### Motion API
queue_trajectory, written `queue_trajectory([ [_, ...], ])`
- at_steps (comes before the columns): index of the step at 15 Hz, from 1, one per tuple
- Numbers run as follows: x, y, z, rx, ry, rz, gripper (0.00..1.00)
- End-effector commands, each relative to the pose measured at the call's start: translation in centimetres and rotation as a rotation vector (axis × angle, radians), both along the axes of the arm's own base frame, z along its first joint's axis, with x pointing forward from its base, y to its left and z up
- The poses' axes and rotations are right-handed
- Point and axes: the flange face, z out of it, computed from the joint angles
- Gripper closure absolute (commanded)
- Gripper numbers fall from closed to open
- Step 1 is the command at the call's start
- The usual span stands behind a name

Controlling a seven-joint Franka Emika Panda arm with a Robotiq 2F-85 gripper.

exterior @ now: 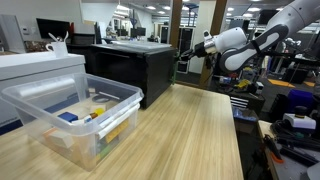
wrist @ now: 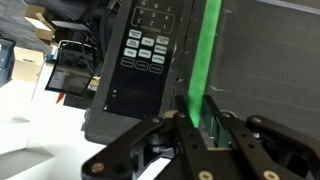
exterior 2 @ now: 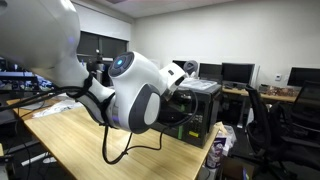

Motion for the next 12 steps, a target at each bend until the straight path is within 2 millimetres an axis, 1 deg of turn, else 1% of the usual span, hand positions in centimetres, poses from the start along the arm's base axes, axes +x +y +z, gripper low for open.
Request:
queue_trajectory([
  [1,-0.2,0.3,1.1,0.008,-0.016,-0.001,0.95],
  [4,-1.1,0.6,1.4,0.022,-0.010,-0.009,0.95],
  [9,-1.5,0.7,1.8,0.046,0.005,-0.034,0.95],
  [12,-2.2,0.9,2.7,0.054,0.002,-0.042,0.95],
])
